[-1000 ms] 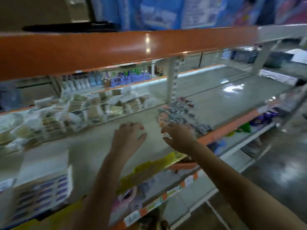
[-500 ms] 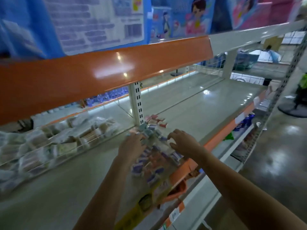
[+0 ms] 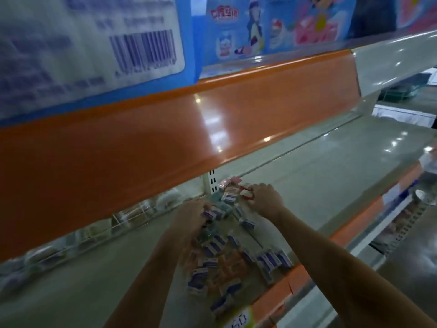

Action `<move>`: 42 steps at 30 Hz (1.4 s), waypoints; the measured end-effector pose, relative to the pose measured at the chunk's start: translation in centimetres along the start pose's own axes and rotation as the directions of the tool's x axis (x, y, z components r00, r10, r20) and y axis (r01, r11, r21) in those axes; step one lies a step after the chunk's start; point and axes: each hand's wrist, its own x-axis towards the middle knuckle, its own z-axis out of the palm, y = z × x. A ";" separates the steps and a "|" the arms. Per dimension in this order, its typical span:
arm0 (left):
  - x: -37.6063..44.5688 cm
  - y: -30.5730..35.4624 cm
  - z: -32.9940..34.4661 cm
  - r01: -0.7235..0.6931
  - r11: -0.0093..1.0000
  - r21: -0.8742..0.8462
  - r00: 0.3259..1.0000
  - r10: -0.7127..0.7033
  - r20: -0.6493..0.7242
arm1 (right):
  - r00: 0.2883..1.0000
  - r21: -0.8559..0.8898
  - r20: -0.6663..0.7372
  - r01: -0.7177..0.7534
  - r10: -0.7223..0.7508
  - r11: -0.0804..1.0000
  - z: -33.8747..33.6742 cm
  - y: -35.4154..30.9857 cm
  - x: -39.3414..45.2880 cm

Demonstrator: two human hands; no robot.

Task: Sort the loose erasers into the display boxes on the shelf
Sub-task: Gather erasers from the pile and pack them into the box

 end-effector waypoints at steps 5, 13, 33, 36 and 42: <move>-0.5 0.3 0.5 0.023 1.000 0.007 0.998 -0.023 -0.061 | 0.995 0.158 -0.072 0.074 -0.064 0.985 0.6 1.4 0.8; -1.9 2.3 0.8 0.262 0.964 0.052 0.943 -0.245 -0.225 | 0.951 0.209 -0.097 0.308 -0.294 0.928 -0.9 2.0 0.3; -30.8 -0.2 -7.1 0.545 0.837 -0.048 0.685 -0.478 -0.549 | 0.570 0.570 -0.063 0.694 -0.819 0.439 0.1 -17.9 -17.3; -37.5 -2.3 -8.6 0.609 0.792 -0.046 0.671 -0.546 -0.501 | 0.529 0.593 -0.061 0.702 -0.847 0.396 1.2 -22.8 -22.2; -49.5 -7.7 -10.3 0.671 0.740 -0.040 0.619 -0.590 -0.519 | 0.479 0.618 -0.049 0.704 -0.877 0.350 4.0 -32.1 -31.2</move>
